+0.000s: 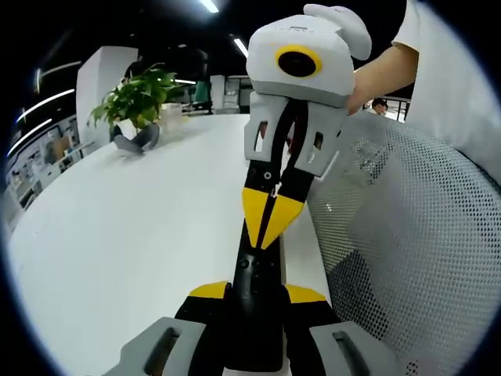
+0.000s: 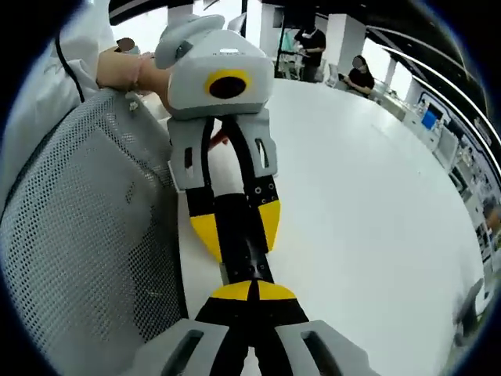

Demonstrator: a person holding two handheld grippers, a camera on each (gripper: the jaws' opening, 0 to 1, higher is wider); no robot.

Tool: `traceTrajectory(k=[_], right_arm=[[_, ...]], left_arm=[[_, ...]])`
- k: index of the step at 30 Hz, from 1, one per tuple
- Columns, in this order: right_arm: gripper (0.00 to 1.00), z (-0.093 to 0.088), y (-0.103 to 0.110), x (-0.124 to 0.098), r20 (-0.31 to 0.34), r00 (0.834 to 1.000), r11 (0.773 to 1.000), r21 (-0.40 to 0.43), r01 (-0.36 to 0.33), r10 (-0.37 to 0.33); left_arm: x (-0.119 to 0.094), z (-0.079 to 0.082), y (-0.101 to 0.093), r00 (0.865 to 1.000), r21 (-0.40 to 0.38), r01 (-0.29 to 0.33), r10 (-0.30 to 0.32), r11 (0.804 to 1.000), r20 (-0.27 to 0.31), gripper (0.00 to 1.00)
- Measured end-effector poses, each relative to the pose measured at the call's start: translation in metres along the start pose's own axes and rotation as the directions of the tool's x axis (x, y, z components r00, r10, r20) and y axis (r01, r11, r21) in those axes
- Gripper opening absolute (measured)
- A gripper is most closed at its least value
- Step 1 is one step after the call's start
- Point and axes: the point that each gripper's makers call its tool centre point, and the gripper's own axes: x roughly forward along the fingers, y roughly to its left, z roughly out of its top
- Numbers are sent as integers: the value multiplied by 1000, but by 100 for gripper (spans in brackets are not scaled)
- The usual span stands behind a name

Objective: Press the specified remote control buttons in sequence, fully releasing each button before pressing the next.

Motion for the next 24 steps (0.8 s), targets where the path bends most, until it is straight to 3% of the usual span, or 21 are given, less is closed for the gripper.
traceTrajectory(k=[4,7,19,24], right_arm=[[0,0,0,0,-37,999,998,-62,-5,3],[0,0,0,1,-51,999,998,-58,3,-6],[0,-1,-3,1,-51,989,986,91,142,-138],[0,0,-2,1,-55,979,974,105,199,-194]], left_arm=[[0,0,0,1000,0,1,-1,1000,0,25],[0,0,0,1000,1,0,0,1000,-2,25],[0,0,0,1000,2,-11,11,1000,1,25],[0,0,0,1000,6,-13,13,1000,3,25]])
